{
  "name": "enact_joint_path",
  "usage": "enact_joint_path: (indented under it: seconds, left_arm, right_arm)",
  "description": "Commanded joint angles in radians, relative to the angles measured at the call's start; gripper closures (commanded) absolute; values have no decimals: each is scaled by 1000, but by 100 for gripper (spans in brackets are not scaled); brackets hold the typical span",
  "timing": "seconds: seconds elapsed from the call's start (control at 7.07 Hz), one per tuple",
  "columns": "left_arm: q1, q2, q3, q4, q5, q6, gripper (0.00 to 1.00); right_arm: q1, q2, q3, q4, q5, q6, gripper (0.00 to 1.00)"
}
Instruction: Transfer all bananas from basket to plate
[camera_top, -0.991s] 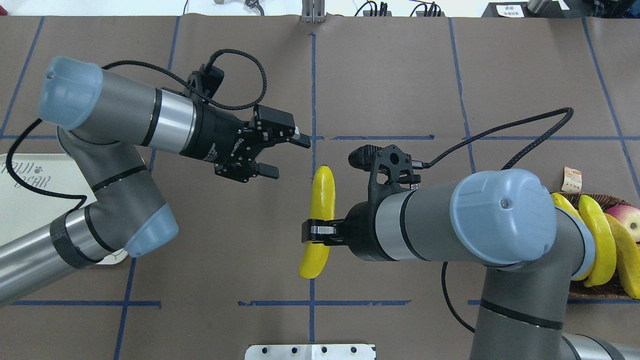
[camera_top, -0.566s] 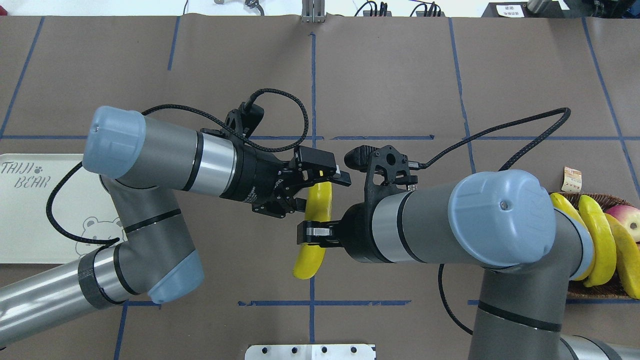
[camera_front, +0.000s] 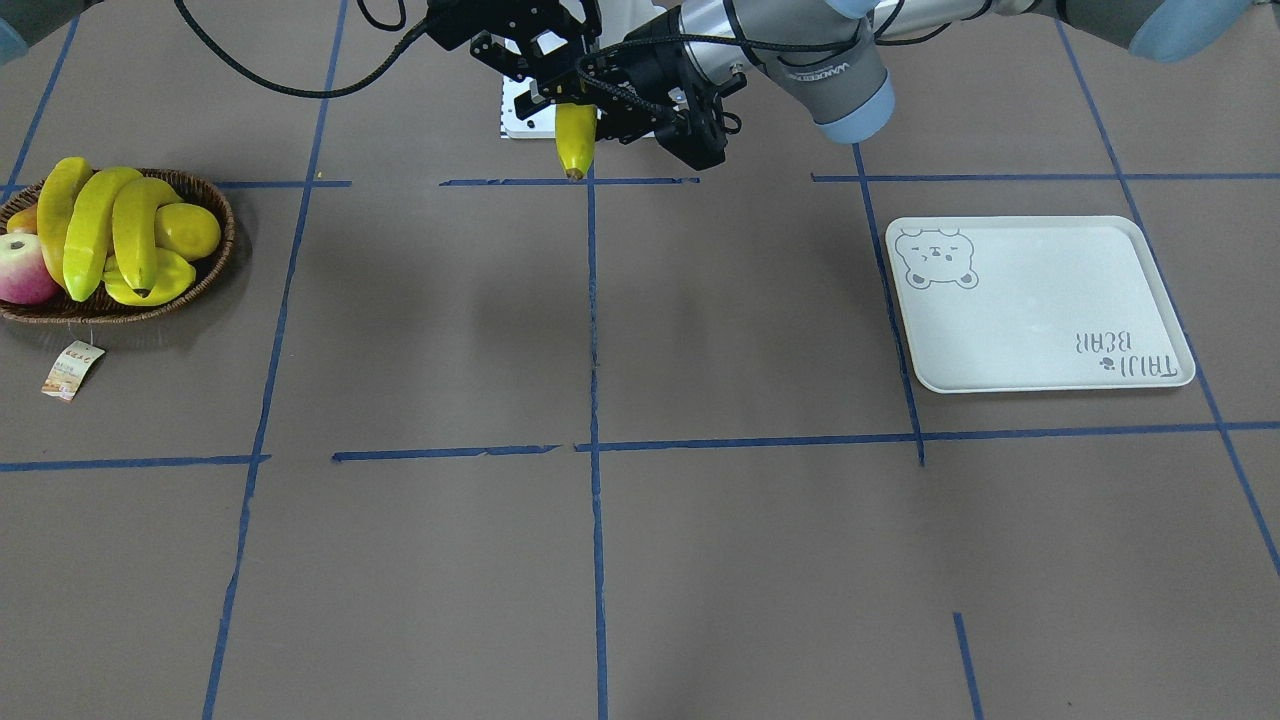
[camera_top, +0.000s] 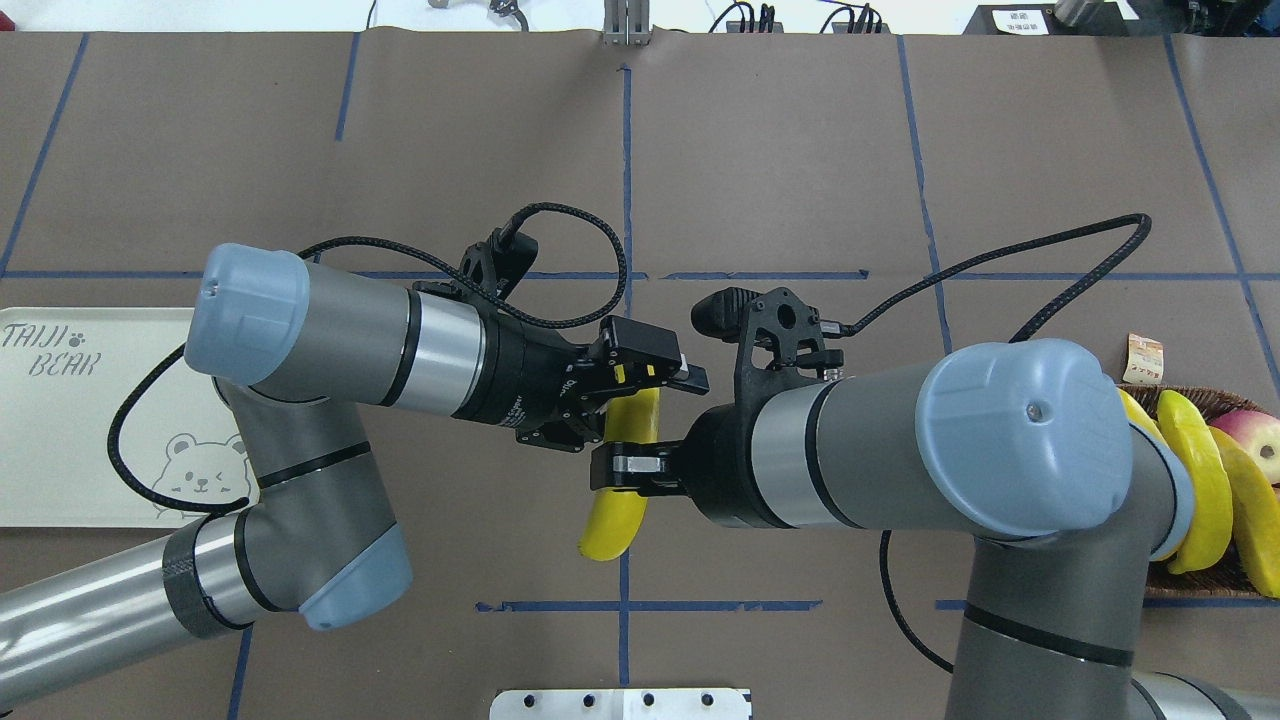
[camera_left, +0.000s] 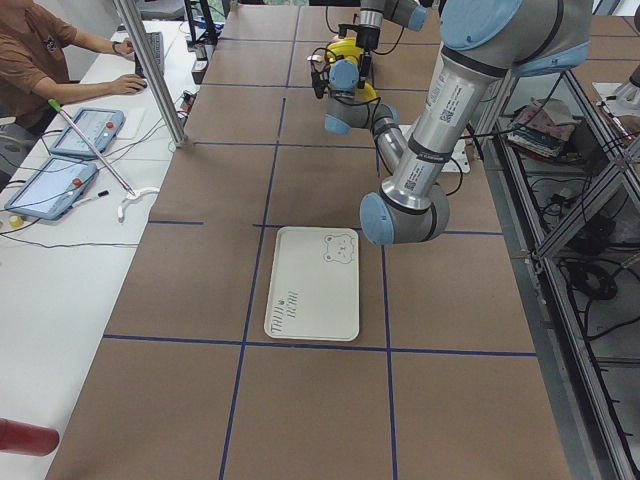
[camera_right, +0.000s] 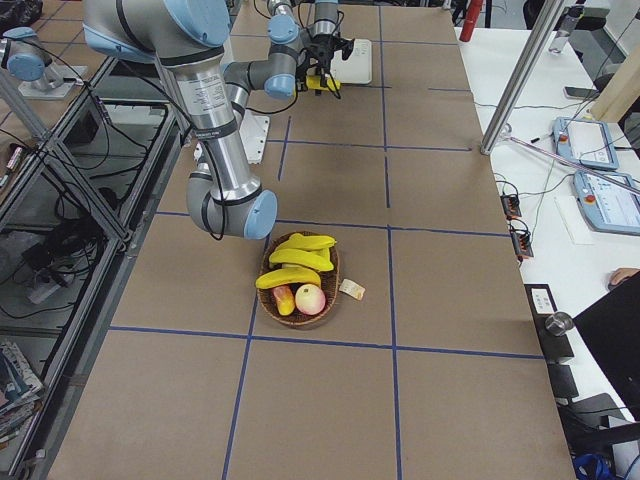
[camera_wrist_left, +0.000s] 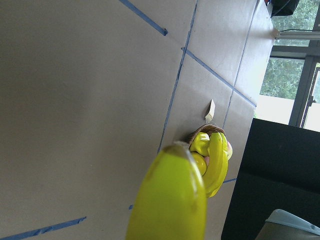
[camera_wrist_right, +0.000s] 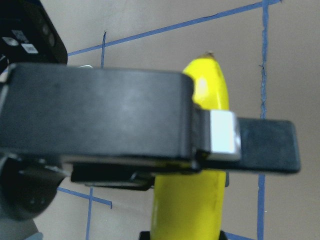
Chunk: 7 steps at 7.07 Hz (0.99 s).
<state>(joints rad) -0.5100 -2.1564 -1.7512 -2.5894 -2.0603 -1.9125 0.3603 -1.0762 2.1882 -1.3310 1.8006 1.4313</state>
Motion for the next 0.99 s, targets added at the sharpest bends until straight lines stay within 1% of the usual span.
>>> enact_joint_path:
  seconds: [0.0, 0.57, 0.71, 0.85]
  left_arm:
    - [-4, 6, -1, -2, 0, 7, 13]
    - [-7, 9, -8, -3, -1, 7, 18]
    - [-7, 9, -8, -3, 0, 7, 23]
    - [-8, 9, -8, -5, 0, 7, 42]
  right_arm:
    - [2, -8, 8, 3, 2, 0, 97]
    - [0, -10, 7, 1, 0, 0, 97]
    - [0, -10, 7, 1, 0, 0, 97]
    - [0, -11, 7, 1, 0, 0, 97]
